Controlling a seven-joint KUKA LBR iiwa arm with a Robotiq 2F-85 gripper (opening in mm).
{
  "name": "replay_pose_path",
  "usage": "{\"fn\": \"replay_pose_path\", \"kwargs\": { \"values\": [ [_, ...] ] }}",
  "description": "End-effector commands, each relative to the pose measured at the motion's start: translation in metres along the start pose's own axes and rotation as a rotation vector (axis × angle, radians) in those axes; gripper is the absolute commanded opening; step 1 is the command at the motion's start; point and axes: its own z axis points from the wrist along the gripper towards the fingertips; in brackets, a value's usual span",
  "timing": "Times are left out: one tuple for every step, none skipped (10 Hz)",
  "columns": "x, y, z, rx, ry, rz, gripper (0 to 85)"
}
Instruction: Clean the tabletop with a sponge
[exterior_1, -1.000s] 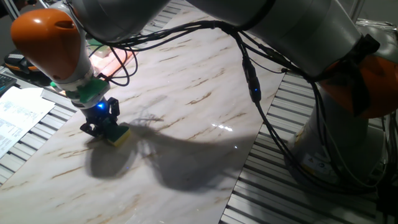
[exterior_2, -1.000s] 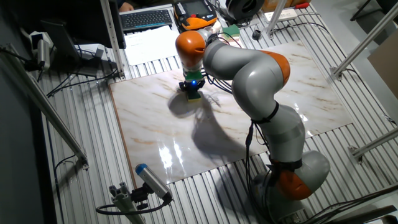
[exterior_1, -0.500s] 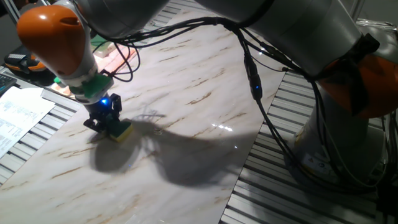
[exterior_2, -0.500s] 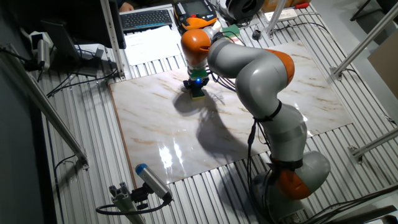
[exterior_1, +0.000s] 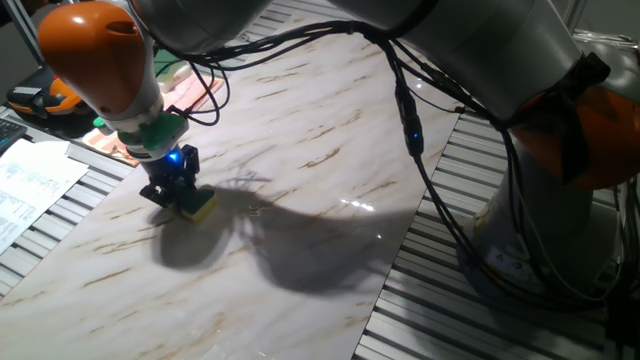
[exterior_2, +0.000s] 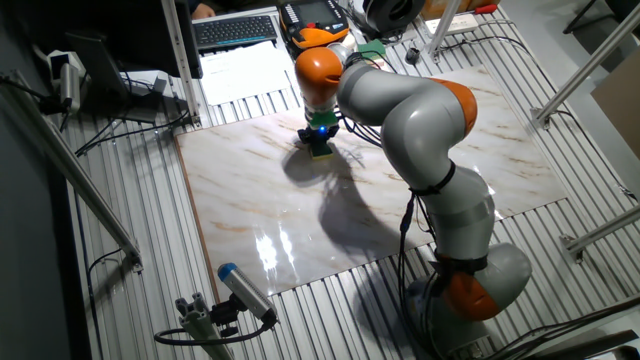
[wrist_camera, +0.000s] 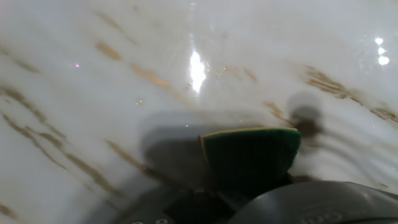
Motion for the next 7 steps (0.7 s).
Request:
{"fn": "replay_pose_path", "kwargs": {
  "values": [
    [0.000,-0.004,0.001,-0.001,-0.001,-0.007,0.0],
    [0.000,-0.008,0.000,-0.001,-0.003,-0.013,0.0],
    [0.000,-0.012,-0.001,-0.002,-0.003,-0.017,0.0],
    [-0.001,-0.014,-0.002,-0.004,-0.001,-0.021,0.0],
    [-0.002,-0.016,-0.003,-0.004,-0.001,-0.024,0.0],
    [-0.002,-0.018,-0.004,-0.003,-0.001,-0.027,0.0],
    [-0.003,-0.018,-0.003,-0.005,-0.001,-0.027,0.0]
  ]
}}
